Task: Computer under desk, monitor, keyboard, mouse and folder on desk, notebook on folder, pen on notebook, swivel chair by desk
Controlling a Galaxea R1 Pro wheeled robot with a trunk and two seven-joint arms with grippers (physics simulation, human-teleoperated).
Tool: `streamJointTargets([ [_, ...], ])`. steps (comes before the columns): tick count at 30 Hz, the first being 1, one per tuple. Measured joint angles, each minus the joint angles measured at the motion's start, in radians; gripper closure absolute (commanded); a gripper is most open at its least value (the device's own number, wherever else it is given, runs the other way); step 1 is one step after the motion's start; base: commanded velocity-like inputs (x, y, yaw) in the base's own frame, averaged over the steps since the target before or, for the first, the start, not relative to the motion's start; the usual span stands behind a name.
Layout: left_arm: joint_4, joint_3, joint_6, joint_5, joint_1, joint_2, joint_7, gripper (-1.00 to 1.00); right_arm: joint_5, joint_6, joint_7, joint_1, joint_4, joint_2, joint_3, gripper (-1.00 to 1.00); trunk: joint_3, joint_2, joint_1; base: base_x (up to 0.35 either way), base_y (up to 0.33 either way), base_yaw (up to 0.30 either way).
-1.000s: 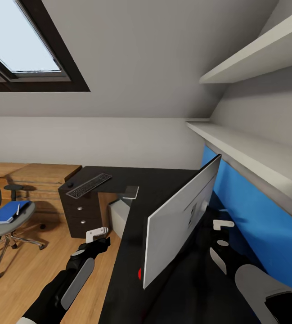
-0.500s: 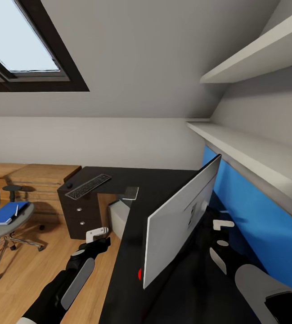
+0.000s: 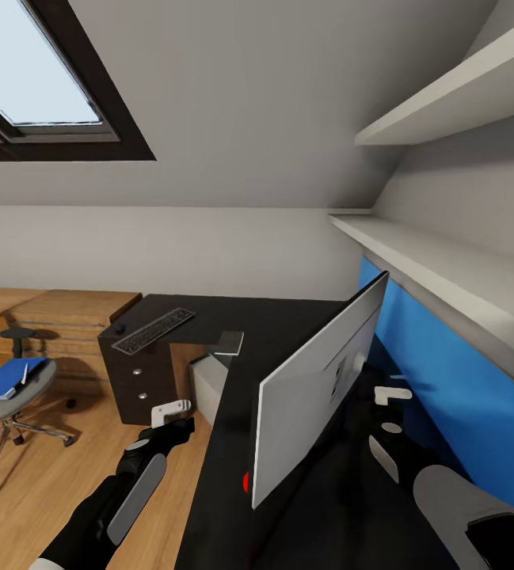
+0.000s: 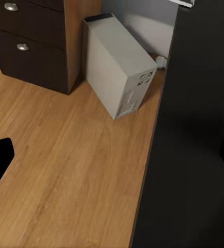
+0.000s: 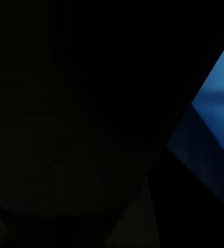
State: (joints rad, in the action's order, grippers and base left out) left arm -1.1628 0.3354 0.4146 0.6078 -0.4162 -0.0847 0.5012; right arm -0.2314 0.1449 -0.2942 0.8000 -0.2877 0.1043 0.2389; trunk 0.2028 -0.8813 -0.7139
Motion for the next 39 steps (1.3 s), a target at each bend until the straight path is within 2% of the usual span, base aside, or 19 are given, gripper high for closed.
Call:
streamJointTargets([
  [15, 0.000, 0.000, 0.000, 0.001, 0.000, 0.000, 0.000, -1.00, -0.001, 0.000, 0.001, 0.000, 0.000, 0.000, 0.002, 1.00, 0.000, 0.000, 0.000, 0.008, 0.000, 0.000],
  [16, 0.000, 0.000, 0.000, 0.001, 0.000, 0.000, 0.000, -1.00, -0.002, 0.001, 0.000, 0.000, 0.000, 0.000, 0.001, -1.00, 0.000, 0.000, 0.000, 0.000, 0.000, 0.000],
  [39, 0.000, -0.001, 0.000, 0.001, 0.000, 0.000, 0.000, -1.00, 0.005, 0.002, -0.001, 0.000, -0.003, -0.001, 0.003, -1.00, 0.000, 0.000, 0.000, -0.010, 0.000, 0.000],
])
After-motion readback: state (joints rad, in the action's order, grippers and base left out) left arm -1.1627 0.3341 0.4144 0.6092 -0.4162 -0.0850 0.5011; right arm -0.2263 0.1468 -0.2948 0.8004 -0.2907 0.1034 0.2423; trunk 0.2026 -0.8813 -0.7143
